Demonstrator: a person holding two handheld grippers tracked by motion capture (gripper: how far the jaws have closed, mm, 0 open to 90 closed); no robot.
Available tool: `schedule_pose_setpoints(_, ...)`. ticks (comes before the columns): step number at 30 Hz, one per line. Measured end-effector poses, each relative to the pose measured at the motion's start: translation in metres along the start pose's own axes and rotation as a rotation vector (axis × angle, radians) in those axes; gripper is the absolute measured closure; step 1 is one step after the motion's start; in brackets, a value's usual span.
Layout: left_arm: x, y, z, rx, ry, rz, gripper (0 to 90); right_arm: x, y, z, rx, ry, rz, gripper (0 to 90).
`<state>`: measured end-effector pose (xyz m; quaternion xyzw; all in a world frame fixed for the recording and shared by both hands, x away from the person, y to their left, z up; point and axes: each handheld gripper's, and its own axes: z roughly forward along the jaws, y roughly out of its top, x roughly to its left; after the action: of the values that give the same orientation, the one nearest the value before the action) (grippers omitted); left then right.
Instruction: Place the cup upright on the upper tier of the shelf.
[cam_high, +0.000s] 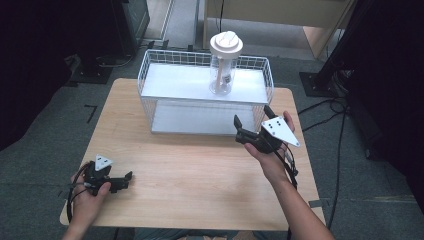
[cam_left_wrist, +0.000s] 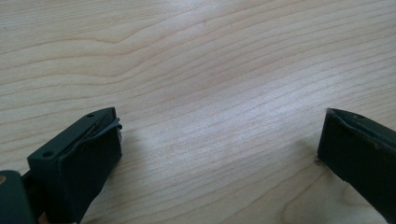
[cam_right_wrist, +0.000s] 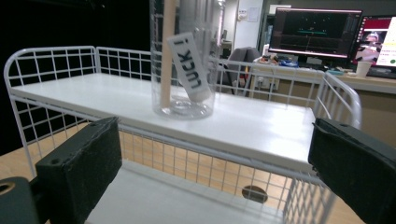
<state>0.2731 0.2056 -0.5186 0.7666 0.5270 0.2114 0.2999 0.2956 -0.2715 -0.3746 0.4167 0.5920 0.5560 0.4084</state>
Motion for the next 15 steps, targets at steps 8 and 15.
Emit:
schedule_pose_setpoints(8,0.0,0.0,0.0,0.0,0.001,0.002,0.0,-0.014,-0.02,-0.019,0.03,-0.02,0.004,3.0)
schedule_pose_setpoints(15,0.0,0.0,0.0,0.0,0.001,0.002,0.0,-0.022,-0.035,-0.036,0.051,-0.033,0.007,3.0)
